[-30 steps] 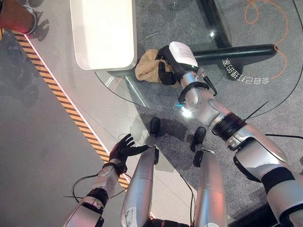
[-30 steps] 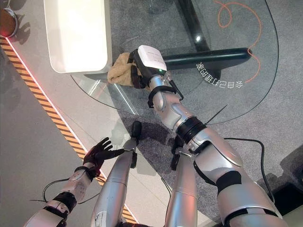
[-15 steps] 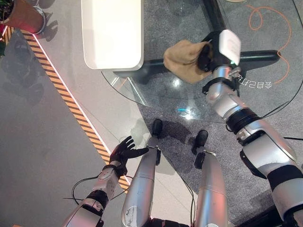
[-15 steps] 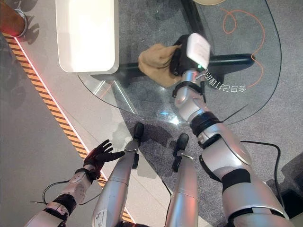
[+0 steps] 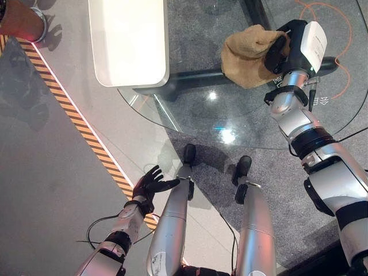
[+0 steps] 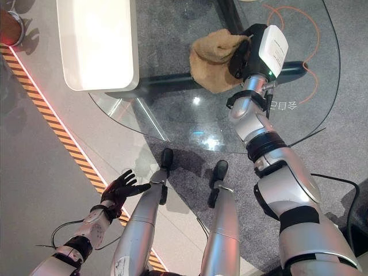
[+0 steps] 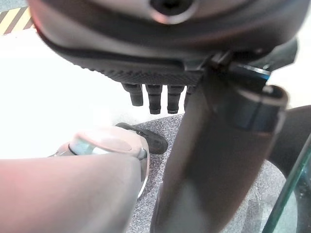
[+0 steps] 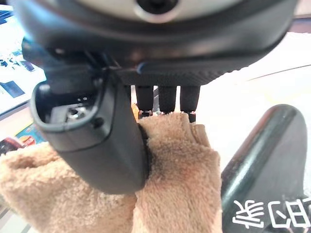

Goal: Wipe the table with a cloth and put it in the basket.

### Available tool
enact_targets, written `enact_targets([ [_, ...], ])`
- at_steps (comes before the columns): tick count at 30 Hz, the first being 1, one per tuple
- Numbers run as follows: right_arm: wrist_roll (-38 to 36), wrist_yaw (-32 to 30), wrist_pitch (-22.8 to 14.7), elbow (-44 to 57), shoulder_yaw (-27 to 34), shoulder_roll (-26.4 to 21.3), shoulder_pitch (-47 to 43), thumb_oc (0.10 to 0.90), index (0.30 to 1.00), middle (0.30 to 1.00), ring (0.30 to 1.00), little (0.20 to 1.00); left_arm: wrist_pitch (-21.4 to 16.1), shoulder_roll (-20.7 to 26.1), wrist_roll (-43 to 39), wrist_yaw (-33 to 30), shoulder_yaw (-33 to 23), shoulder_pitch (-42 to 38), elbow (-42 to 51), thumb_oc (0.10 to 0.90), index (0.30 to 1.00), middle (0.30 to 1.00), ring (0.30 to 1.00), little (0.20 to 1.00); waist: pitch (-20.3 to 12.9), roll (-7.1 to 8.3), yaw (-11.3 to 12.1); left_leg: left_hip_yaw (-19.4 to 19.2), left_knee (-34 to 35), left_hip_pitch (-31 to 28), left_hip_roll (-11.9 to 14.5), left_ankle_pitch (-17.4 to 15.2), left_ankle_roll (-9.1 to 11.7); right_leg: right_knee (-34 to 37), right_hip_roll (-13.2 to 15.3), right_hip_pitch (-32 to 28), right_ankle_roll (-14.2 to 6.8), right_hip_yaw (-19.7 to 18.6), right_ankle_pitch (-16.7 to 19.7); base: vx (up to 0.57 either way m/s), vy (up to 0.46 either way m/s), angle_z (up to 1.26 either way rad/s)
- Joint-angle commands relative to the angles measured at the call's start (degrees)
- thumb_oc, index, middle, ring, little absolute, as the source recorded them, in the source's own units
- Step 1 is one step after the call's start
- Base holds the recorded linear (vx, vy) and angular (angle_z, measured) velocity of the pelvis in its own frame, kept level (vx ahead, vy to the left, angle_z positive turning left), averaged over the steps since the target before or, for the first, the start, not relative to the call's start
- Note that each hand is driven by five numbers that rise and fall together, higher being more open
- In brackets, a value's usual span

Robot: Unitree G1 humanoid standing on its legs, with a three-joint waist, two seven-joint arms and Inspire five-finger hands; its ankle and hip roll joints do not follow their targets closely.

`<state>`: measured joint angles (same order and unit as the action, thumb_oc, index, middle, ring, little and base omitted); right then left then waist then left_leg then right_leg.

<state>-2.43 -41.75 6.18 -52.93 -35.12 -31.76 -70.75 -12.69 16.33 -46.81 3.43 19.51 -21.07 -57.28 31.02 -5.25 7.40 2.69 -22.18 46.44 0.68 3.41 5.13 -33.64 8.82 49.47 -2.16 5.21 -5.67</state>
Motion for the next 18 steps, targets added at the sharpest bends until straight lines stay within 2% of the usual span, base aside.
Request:
enact_targets([
  [1,1.25,-6.29,-5.56,6.41,0.56,-5.65,-7.19,0.100,0.300,0.300,0.300,0.200,-4.94,1.18,-3.04,-0.93,-1.15,2.10,0.82,0.800,0.900,0.900,0.900,0.900,-1.23,-2.46,-1.09,-2.78,-3.24,-1.16,-4.24,-6.33,-5.06,0.24,-3.28,-1.06,1.12,4.17,-1.58,0.00,0.000,0.00],
  [5,1.44,-6.28,-5.79,7.09,1.12,-5.83,-6.52,0.100,0.300,0.300,0.300,0.200,-9.48,1.68,-3.89,-3.46,-2.12,2.18,2.89,0.800,0.900,0.900,0.900,0.900,-1.23,-2.50,-1.04,-2.63,-3.17,-1.29,-4.30,-6.32,-4.98,0.36,-3.39,-1.24,1.15,4.09,-1.66,-0.02,0.001,-0.01],
  [6,1.39,-6.36,-5.87,7.25,1.36,-6.08,-6.90,0.100,0.300,0.300,0.300,0.200,-10.30,1.77,-3.49,-4.17,-2.56,1.81,3.67,0.800,0.900,0.900,0.900,0.900,-1.23,-2.61,-0.99,-2.78,-2.32,-0.19,-4.24,-4.25,-5.20,1.49,-3.40,-0.33,1.65,4.63,0.33,-0.08,0.007,-0.03],
  [10,1.75,-6.64,-5.75,7.69,2.19,-6.20,-6.20,0.100,0.300,0.300,0.300,0.200,-12.55,1.89,-2.71,-6.56,-2.94,2.18,5.96,0.800,0.900,0.900,0.900,0.900,-1.23,-2.61,-0.79,-2.61,-2.20,-0.37,-4.37,-4.26,-5.16,1.52,-3.48,-0.53,1.63,4.66,0.22,-0.02,0.002,-0.01],
  [18,1.39,-7.41,-5.65,7.52,4.02,-7.23,-4.43,0.100,0.300,0.300,0.300,0.200,-21.45,2.32,2.13,-17.57,-5.46,4.01,14.03,0.800,0.900,0.900,0.900,0.900,-1.23,-2.33,0.38,-1.93,-2.04,-0.56,-4.68,-4.44,-5.23,1.66,-3.40,-1.15,1.72,5.32,-0.10,0.00,-0.015,0.00],
])
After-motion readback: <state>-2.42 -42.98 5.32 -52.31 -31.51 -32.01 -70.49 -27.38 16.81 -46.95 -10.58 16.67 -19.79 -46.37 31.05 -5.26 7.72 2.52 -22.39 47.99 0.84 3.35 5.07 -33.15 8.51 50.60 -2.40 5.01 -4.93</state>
